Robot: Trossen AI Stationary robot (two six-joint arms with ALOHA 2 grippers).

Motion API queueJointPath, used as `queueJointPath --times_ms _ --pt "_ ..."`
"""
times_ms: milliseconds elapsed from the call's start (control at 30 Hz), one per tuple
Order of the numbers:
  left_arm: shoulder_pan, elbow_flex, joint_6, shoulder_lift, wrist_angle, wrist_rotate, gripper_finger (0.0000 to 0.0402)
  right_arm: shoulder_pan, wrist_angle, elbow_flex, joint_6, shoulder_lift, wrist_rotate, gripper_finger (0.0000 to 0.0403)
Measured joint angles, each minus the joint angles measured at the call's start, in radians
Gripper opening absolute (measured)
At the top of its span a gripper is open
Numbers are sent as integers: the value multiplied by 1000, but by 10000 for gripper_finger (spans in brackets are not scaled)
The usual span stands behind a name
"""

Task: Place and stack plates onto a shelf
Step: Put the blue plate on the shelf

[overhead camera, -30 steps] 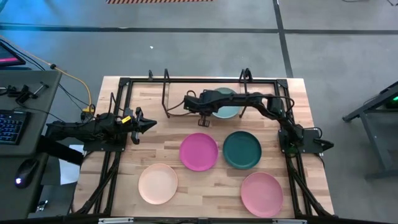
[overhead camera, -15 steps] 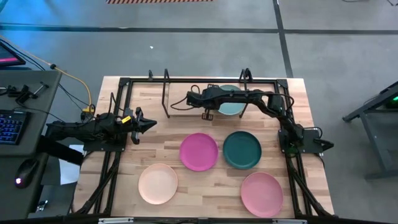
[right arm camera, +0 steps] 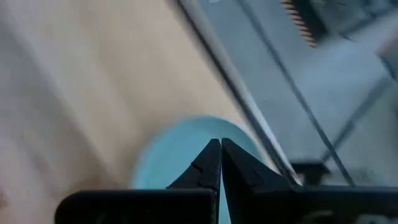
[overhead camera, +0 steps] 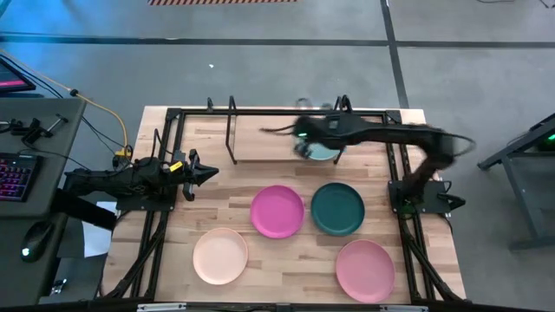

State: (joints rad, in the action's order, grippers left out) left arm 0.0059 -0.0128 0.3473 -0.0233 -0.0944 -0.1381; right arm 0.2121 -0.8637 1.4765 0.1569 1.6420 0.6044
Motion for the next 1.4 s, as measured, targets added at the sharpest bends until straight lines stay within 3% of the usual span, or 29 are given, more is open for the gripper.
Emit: queueJointPath --times_ms 167,367,533,667,967,1400 --pt "0 0 0 0 0 0 1 74 -109 -224 302 -322 136 0" --pt "0 0 0 0 0 0 1 255 -194 -347 587 -554 89 0" --pt "0 0 0 0 0 0 1 423 -184 -437 714 -566 -70 0" --pt "0 0 0 0 0 0 1 545 -43 -561 724 -538 -276 0" --pt "0 0 0 0 0 0 1 738 273 -849 817 -531 -551 0" --pt "0 0 0 0 0 0 1 725 714 -1061 1058 -529 -632 0"
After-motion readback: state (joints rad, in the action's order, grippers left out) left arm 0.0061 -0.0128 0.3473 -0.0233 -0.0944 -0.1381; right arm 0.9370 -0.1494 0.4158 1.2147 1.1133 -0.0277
